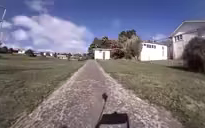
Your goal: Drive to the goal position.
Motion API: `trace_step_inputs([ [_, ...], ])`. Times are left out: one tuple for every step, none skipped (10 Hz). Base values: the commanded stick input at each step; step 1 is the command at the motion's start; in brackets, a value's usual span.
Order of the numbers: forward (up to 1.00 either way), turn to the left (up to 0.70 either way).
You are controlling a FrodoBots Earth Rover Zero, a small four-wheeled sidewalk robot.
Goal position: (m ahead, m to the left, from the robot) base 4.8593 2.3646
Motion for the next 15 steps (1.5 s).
trace_step_inputs([
  [0.06, 0.0],
  [0.06, 0.0],
  [0.06, 0.0],
  [0.06, 0.0],
  [0.06, 0.0],
  [0.06, 0.0],
  [0.06, 0.0],
  [0.06, 0.0],
  [0.06, 0.0],
  [0.06, 0.0],
  [0.06, 0.0],
  [0.05, 0.0],
  [0.06, 0.0],
  [0.05, 0.0],
  [0.05, 0.0],
])
